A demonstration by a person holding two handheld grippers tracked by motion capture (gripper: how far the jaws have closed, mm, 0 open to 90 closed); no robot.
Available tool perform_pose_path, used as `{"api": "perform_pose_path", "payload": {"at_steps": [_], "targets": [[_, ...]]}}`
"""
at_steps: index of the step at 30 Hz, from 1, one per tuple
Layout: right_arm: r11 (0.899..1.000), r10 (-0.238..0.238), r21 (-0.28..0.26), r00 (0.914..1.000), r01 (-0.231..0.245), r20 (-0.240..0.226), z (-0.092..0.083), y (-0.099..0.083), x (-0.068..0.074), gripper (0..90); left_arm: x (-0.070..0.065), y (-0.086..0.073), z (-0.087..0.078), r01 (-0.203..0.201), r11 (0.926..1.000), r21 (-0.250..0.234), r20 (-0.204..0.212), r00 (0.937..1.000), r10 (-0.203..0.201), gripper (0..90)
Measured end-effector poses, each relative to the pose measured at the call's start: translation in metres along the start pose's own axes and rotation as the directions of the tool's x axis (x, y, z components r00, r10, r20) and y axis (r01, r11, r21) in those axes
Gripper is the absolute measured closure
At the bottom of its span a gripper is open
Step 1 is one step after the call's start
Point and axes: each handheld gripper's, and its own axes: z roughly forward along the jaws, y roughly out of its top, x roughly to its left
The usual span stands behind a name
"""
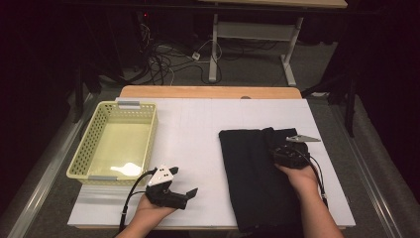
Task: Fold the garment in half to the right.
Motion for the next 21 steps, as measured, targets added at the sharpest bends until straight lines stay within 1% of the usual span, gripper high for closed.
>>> {"api": "perform_pose_path", "payload": {"at_steps": [2,5,7,8,10,11,14,18,21], "targets": [[1.000,-0.009,0.000,0.9998,0.009,-0.016,0.000,0.000,0.001,53.6,0.000,0.000,0.000,-0.004,1.0000,0.006,-0.001,1.0000,0.004,0.0],[1.000,-0.021,0.000,0.9996,0.021,-0.020,-0.001,-0.001,0.004,63.1,-0.001,0.000,0.000,-0.006,1.0000,0.005,-0.002,1.0000,0.006,0.0],[0.999,-0.041,-0.010,0.9991,0.041,-0.011,-0.001,-0.001,0.007,69.9,-0.001,0.000,0.000,-0.006,1.0000,0.004,-0.003,1.0000,0.006,0.0],[0.998,-0.059,-0.016,0.9983,0.059,-0.002,-0.002,-0.002,0.008,73.5,-0.001,0.000,0.000,-0.008,1.0000,0.004,-0.004,1.0000,0.008,0.0],[0.997,-0.080,-0.023,0.9967,0.080,0.011,-0.003,-0.002,0.011,76.9,-0.002,0.000,0.000,-0.014,0.9999,0.001,-0.005,0.9999,0.014,0.0],[0.995,-0.092,-0.026,0.9956,0.093,0.014,-0.003,-0.002,0.012,77.7,-0.002,0.000,0.000,-0.015,0.9999,0.001,-0.005,0.9999,0.015,0.0],[0.995,-0.089,-0.044,0.9958,0.090,0.019,-0.007,-0.001,0.012,78.5,-0.001,0.000,0.000,-0.011,0.9999,0.000,-0.003,0.9999,0.011,0.0],[0.991,-0.084,-0.105,0.9958,0.087,0.035,-0.023,0.005,0.010,78.6,-0.001,0.000,0.000,-0.013,0.9999,0.000,-0.003,0.9999,0.013,0.0],[0.987,-0.094,-0.124,0.9939,0.100,0.059,-0.035,0.010,0.007,78.5,-0.001,0.000,0.000,-0.012,0.9999,0.000,-0.001,0.9999,0.012,0.0]]}}
